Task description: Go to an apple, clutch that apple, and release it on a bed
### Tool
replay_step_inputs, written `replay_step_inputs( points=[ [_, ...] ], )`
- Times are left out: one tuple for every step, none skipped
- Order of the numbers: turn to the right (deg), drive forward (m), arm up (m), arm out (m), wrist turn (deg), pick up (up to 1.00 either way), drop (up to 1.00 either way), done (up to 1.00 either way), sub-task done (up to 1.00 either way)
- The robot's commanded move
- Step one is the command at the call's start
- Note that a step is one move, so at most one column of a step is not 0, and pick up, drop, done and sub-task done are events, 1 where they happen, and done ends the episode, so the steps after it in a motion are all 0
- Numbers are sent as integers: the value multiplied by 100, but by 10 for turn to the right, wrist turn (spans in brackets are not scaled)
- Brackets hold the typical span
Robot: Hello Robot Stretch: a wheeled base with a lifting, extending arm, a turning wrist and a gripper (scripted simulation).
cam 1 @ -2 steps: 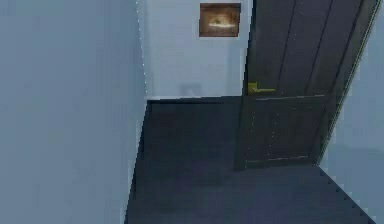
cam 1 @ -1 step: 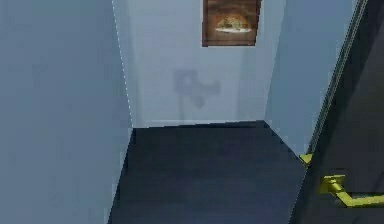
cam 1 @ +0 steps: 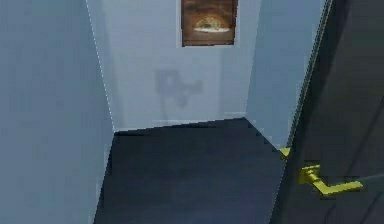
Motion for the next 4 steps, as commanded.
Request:
replay_step_inputs(
  points=[
    [0,70,0,0,0,0,0,0,0],
    [-60,0,0,0,0,0,0,0,0],
    [0,30,0,0,0,0,0,0,0],
    [450,0,0,0,0,0,0,0,0]
  ],
)
